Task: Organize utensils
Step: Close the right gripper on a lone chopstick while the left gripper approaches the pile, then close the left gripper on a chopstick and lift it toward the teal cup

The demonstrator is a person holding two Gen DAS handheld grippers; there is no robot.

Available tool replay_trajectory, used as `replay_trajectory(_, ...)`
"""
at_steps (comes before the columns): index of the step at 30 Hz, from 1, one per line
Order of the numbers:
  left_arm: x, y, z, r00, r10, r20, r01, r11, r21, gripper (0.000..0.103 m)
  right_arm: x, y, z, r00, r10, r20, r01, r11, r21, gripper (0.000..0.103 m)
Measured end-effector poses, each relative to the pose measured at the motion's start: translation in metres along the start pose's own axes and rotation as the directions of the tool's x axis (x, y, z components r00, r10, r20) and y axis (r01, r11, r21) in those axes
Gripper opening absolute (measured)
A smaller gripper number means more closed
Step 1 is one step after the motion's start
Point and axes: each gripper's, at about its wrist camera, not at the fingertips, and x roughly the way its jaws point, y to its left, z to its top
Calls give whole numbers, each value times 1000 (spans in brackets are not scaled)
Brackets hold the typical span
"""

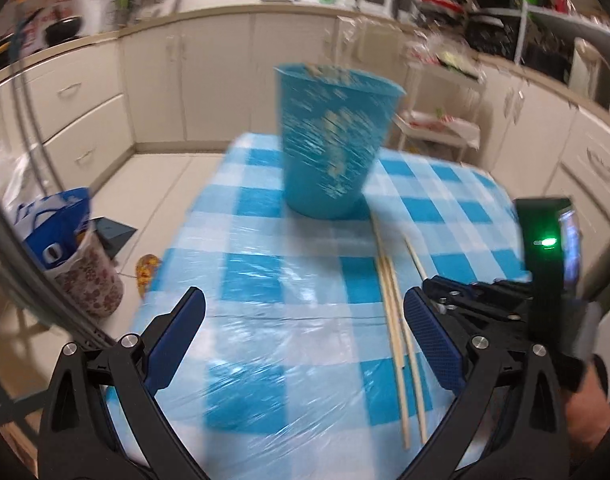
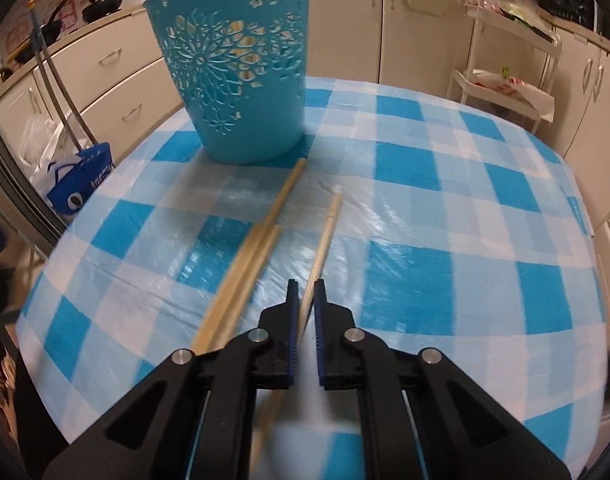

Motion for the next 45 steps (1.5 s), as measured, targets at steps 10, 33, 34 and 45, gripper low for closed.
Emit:
replay_trajectory(10,72,-39,4,990,40,-133,-28,996,89,92,-9,-34,-12,997,80,23,-82,993,83,6)
replay_trajectory(33,95,-41,4,976,39,-212,-7,989,150,74,-5,-36,-4,995,94,21,-95,992,80,11)
replay_trajectory(34,96,-42,4,976,41,-216,-7,988,156,72,-4,-35,-3,996,91,19,-92,993,75,11)
replay_trajectory(45,95,-63,5,972,-46,-232,97,972,212,21,1,-26,2,998,59,-12,-59,998,12,6)
